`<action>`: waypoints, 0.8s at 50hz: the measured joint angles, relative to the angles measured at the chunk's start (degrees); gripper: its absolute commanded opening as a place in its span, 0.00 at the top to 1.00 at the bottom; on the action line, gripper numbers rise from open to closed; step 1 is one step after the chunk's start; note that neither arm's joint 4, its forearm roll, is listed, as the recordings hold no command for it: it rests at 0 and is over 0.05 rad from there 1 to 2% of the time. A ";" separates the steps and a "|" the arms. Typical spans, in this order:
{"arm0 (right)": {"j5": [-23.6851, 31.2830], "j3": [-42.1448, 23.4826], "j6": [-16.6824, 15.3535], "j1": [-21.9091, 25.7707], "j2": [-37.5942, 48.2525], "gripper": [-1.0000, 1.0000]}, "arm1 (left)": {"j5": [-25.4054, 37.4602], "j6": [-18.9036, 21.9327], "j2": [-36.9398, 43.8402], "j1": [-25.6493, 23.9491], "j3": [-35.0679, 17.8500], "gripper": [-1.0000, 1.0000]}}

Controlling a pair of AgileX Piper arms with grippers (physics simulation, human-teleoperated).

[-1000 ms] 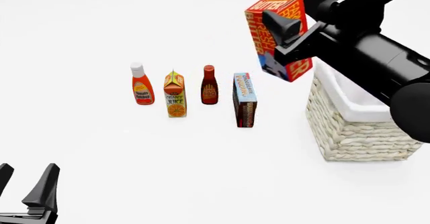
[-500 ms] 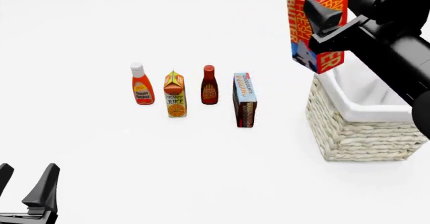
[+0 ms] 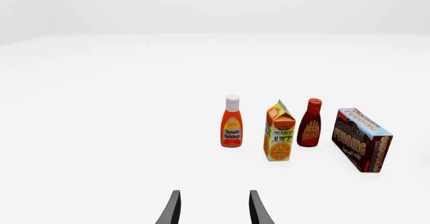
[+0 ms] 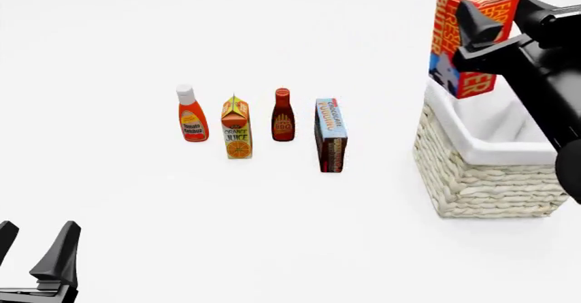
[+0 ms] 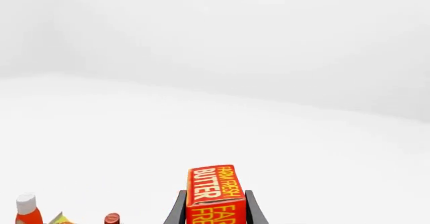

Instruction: Pick the butter and place it in the basket.

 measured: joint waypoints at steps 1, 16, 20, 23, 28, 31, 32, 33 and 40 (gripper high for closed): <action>-0.53 0.20 0.21 -0.43 0.12 1.00 | 0.00 0.00 0.00 0.00 0.00 0.00; -7.09 3.07 3.55 -5.40 1.57 1.00 | 0.00 0.00 0.00 0.00 0.00 0.00; -8.29 3.80 4.48 -6.47 1.43 1.00 | 0.00 0.00 0.00 0.00 0.00 0.00; -9.21 4.41 5.24 -7.30 1.21 1.00 | 0.00 0.00 0.00 0.00 0.00 0.00; -10.76 5.29 6.23 -8.47 1.00 1.00 | 0.00 0.00 0.00 0.00 0.00 0.00; -11.84 5.91 6.62 -9.00 0.98 1.00 | 0.00 0.00 0.00 0.00 0.00 0.00; -12.24 6.14 6.72 -9.16 0.99 1.00 | 0.00 0.00 0.00 0.00 0.00 0.00; -12.60 6.35 6.79 -9.30 1.00 1.00 | 0.00 0.00 0.00 0.00 0.00 0.00; -13.54 6.56 7.23 -10.29 0.78 1.00 | 0.00 0.00 0.00 0.00 0.00 0.00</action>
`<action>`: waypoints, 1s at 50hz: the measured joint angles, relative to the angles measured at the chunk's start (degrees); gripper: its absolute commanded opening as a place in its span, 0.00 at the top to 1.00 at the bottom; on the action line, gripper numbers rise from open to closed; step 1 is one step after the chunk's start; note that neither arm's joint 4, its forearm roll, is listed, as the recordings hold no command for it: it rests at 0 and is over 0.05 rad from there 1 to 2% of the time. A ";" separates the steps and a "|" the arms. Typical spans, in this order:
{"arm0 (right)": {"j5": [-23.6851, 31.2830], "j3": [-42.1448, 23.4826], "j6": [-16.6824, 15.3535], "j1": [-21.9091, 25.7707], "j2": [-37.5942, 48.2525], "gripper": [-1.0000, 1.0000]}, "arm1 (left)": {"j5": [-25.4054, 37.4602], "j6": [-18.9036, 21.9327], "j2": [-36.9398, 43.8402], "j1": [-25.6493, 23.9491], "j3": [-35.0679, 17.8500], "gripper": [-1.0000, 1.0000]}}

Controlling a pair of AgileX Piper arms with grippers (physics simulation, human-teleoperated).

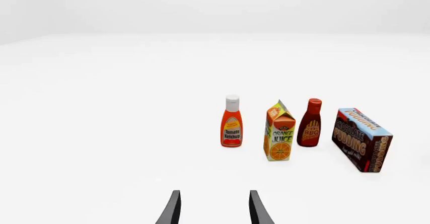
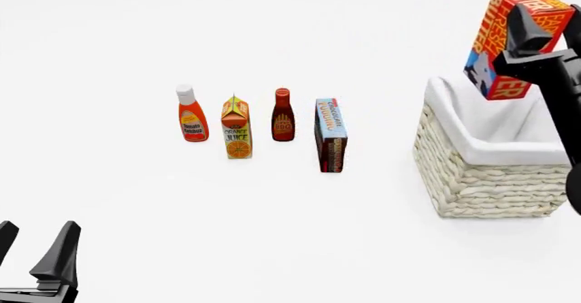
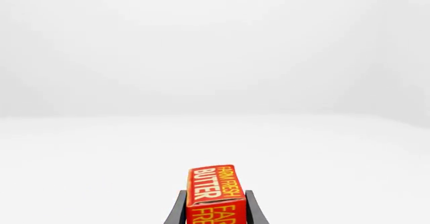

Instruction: Pick the butter and place it in the basket.

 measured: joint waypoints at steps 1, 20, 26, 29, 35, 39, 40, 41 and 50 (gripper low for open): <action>-0.03 -0.04 0.01 -0.12 -0.05 1.00 | 0.00 0.00 0.00 0.00 0.00 0.00; -1.24 0.77 -0.02 -2.32 -0.36 1.00 | 0.00 0.00 0.00 0.00 0.00 0.00; -2.03 1.19 0.03 -2.94 0.23 1.00 | 0.00 0.00 0.00 0.00 0.00 0.00; -2.45 1.36 0.08 -3.19 0.57 1.00 | 0.00 0.00 0.00 0.00 0.00 0.00; -3.45 1.66 0.20 -3.61 1.52 1.00 | 0.00 0.00 0.00 0.00 0.00 0.00; -4.06 1.82 0.31 -3.82 2.16 1.00 | 0.00 0.00 0.00 0.00 0.00 0.00; -4.22 1.86 0.34 -3.87 2.32 1.00 | 0.00 0.00 0.00 0.00 0.00 0.00; -4.37 1.90 0.38 -3.91 2.48 1.00 | 0.00 0.00 0.00 0.00 0.00 0.00; -5.87 2.30 0.66 -4.22 3.99 1.00 | 0.00 0.00 0.00 0.00 0.00 0.00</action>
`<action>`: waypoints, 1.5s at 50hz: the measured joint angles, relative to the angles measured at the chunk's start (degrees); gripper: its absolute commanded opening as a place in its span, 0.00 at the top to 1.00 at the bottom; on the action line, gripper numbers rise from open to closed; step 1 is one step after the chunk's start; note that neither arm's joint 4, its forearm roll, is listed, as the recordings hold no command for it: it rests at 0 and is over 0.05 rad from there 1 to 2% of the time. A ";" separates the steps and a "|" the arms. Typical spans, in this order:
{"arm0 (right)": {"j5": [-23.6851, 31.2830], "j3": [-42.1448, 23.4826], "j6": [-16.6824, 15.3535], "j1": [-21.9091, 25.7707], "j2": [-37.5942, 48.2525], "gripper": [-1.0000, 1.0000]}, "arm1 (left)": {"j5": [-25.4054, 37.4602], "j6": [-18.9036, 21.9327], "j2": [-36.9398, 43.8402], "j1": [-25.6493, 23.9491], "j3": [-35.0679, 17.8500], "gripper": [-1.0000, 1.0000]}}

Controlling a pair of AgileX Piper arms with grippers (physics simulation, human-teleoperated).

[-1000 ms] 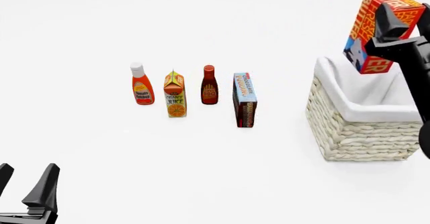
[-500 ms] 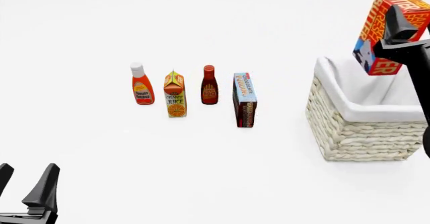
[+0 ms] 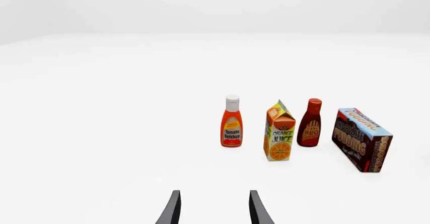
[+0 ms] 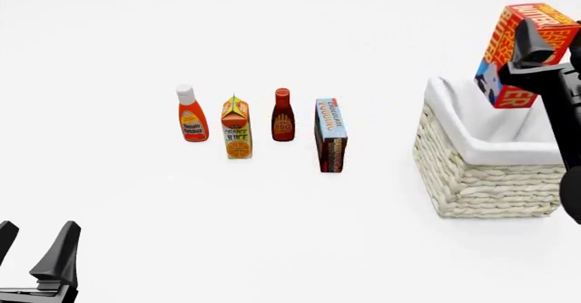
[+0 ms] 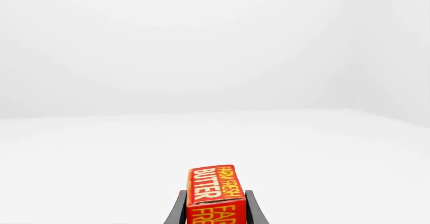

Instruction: Pick the butter and place it in the basket.

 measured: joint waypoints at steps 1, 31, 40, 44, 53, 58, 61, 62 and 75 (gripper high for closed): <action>-0.15 0.03 0.03 -0.03 0.17 1.00 | 0.00 0.00 0.00 0.00 0.00 0.00; -3.93 1.12 0.83 -1.01 3.55 1.00 | 0.00 0.00 0.00 0.00 0.00 0.00; -4.93 1.50 1.08 -1.41 4.37 1.00 | 0.00 0.00 0.00 0.00 0.00 0.00; -5.30 1.65 1.19 -1.55 4.67 1.00 | 0.00 0.00 0.00 0.00 0.00 0.00; -6.29 1.99 1.47 -1.96 5.53 1.00 | 0.00 0.00 0.00 0.00 0.00 0.00; -6.87 2.16 1.69 -2.20 6.00 1.00 | 0.00 0.00 0.00 0.00 0.00 0.00; -7.22 2.27 1.84 -2.35 6.27 1.00 | 0.00 0.00 0.00 0.00 0.00 0.00; -7.32 2.30 1.88 -2.39 6.35 1.00 | 0.00 0.00 0.00 0.00 0.00 0.00; -8.41 2.73 2.35 -3.03 7.17 1.00 | 0.00 0.00 0.00 0.00 0.00 0.00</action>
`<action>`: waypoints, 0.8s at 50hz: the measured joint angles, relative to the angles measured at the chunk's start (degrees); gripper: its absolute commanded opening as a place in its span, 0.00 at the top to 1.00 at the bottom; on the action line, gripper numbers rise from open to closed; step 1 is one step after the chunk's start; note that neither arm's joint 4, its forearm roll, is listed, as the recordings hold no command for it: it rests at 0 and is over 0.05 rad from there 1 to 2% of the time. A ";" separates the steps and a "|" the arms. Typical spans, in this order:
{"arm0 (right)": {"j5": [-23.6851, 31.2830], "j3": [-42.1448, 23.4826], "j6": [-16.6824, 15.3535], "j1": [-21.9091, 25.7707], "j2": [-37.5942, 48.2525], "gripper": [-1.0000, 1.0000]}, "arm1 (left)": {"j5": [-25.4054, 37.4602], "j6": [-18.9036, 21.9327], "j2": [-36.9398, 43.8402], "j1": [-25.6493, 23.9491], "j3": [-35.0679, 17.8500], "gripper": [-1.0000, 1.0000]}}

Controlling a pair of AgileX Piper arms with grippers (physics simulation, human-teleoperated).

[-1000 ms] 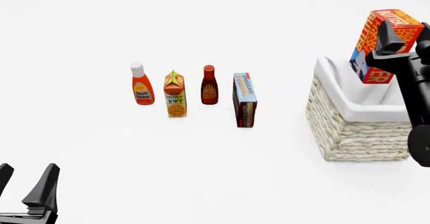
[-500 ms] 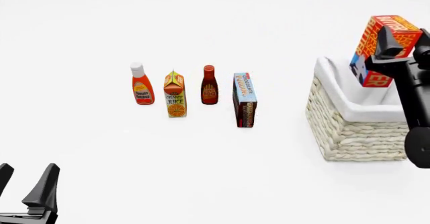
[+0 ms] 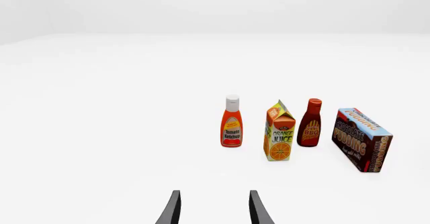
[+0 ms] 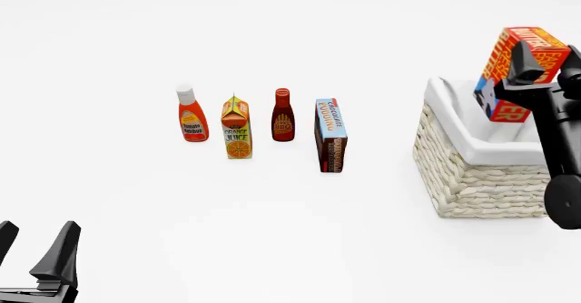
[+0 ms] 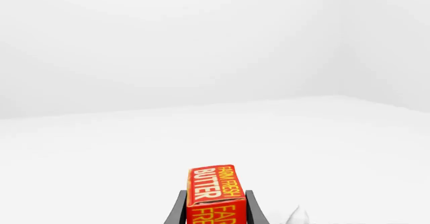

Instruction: Pick the butter and place it in the basket.

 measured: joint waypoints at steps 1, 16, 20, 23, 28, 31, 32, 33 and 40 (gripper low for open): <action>-0.07 0.05 0.04 -0.06 0.03 1.00 | 0.00 0.00 0.00 0.00 0.00 0.00; -0.67 0.82 0.48 -0.83 -0.11 1.00 | 0.00 0.00 0.00 0.00 0.00 0.00; -0.81 1.02 0.53 -0.94 -0.15 1.00 | 0.00 0.00 0.00 0.00 0.00 0.00; -0.89 1.14 0.56 -0.99 -0.17 1.00 | 0.00 0.00 0.00 0.00 0.00 0.00; -1.03 1.34 0.60 -1.05 -0.17 1.00 | 0.00 0.00 0.00 0.00 0.00 0.00; -1.15 1.50 0.63 -1.08 -0.16 1.00 | 0.00 0.00 0.00 0.00 0.00 0.00; -1.20 1.55 0.64 -1.09 -0.15 1.00 | 0.00 0.00 0.00 0.00 0.00 0.00; -1.26 1.61 0.65 -1.10 -0.13 1.00 | 0.00 0.00 0.00 0.00 0.00 0.00; -1.59 1.97 0.72 -1.21 -0.02 1.00 | 0.00 0.00 0.00 0.00 0.00 0.00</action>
